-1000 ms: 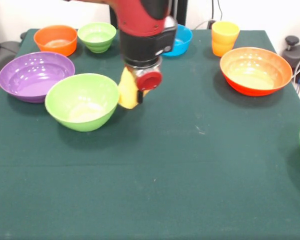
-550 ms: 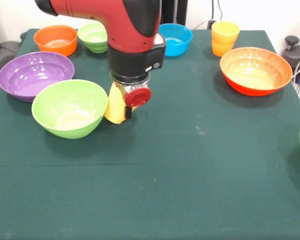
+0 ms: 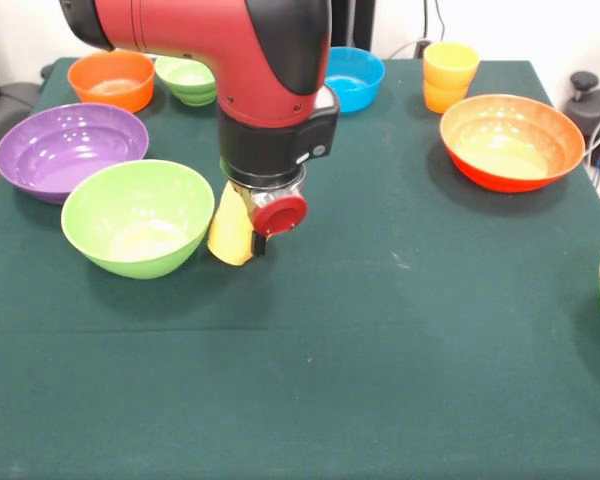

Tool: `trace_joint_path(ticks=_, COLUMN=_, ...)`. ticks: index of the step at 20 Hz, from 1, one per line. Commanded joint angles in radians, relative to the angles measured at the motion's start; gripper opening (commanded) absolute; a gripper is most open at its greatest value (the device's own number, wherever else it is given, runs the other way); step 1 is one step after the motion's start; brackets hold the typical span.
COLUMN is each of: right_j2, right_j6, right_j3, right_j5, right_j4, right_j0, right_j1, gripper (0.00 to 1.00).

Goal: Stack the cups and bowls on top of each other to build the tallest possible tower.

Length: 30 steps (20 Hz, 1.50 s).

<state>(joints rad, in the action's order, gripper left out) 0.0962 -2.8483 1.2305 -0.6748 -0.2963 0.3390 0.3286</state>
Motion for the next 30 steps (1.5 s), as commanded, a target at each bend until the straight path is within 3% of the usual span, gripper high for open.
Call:
trace_joint_path(ticks=1, right_j2=0.068, right_j6=0.288, right_j3=-0.122, right_j5=-0.059, right_j4=-0.121, right_j0=-0.047, right_j1=-0.044, gripper=0.00)
trace_joint_path(ticks=2, right_j2=0.055, right_j6=0.292, right_j3=-0.122, right_j5=-0.052, right_j4=-0.134, right_j0=-0.046, right_j1=-0.042, gripper=0.00)
trace_joint_path(ticks=3, right_j2=0.015, right_j6=0.273, right_j3=-0.133, right_j5=-0.028, right_j4=-0.177, right_j0=-0.065, right_j1=-0.039, gripper=1.00)
trace_joint_path(ticks=7, right_j2=-0.159, right_j6=0.063, right_j3=-0.158, right_j5=0.033, right_j4=-0.272, right_j0=-0.171, right_j1=-0.060, gripper=1.00)
trace_joint_path(ticks=10, right_j2=-0.147, right_j6=0.033, right_j3=-0.099, right_j5=0.039, right_j4=-0.225, right_j0=-0.133, right_j1=-0.053, gripper=1.00)
trace_joint_path(ticks=14, right_j2=-0.182, right_j6=-0.076, right_j3=-0.055, right_j5=0.056, right_j4=-0.172, right_j0=-0.130, right_j1=-0.058, gripper=1.00)
trace_joint_path(ticks=23, right_j2=-0.159, right_j6=-0.064, right_j3=0.056, right_j5=0.055, right_j4=-0.055, right_j0=-0.073, right_j1=-0.020, gripper=1.00)
trace_joint_path(ticks=30, right_j2=-0.201, right_j6=-0.120, right_j3=0.096, right_j5=0.104, right_j4=-0.002, right_j0=-0.114, right_j1=-0.023, gripper=1.00)
